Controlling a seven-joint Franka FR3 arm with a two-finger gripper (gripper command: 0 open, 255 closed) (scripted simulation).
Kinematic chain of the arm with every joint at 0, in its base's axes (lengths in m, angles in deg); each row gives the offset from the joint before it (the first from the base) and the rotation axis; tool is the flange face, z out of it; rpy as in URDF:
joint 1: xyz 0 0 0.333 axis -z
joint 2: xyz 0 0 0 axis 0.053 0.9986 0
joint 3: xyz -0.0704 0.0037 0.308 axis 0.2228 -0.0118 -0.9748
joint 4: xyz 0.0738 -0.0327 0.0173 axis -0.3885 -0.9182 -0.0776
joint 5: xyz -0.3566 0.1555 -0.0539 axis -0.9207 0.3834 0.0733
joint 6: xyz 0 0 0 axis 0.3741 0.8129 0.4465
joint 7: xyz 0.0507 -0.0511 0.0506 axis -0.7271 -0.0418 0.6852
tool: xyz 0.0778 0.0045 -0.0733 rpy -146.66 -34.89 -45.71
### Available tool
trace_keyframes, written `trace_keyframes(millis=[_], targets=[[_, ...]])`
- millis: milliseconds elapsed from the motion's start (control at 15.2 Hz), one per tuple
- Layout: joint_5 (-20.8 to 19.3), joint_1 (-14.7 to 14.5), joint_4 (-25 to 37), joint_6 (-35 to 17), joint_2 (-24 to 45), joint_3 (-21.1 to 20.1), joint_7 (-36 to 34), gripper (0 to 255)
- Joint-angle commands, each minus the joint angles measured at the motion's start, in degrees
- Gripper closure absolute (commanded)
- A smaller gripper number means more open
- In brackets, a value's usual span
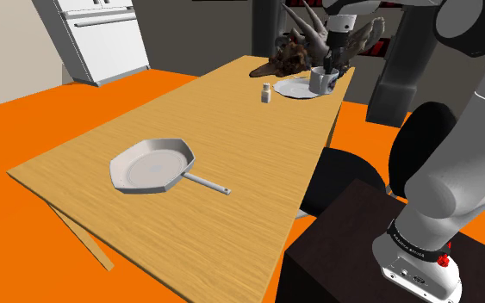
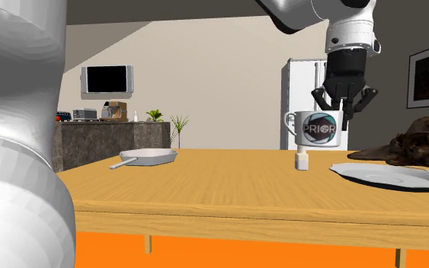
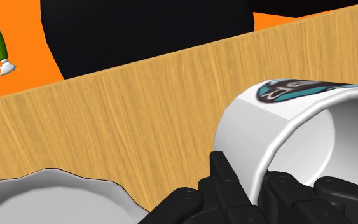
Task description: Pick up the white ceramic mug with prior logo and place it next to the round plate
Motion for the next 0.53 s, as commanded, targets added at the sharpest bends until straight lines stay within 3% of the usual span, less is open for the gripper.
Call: trace_keyframes(millis=[0,462], targets=[[0.06,0.03,-1.28,-1.51,0.2,0.02,0.17,255],[0.19,-0.01,-6.38,-6.83,0.44,-0.02,0.45,255]])
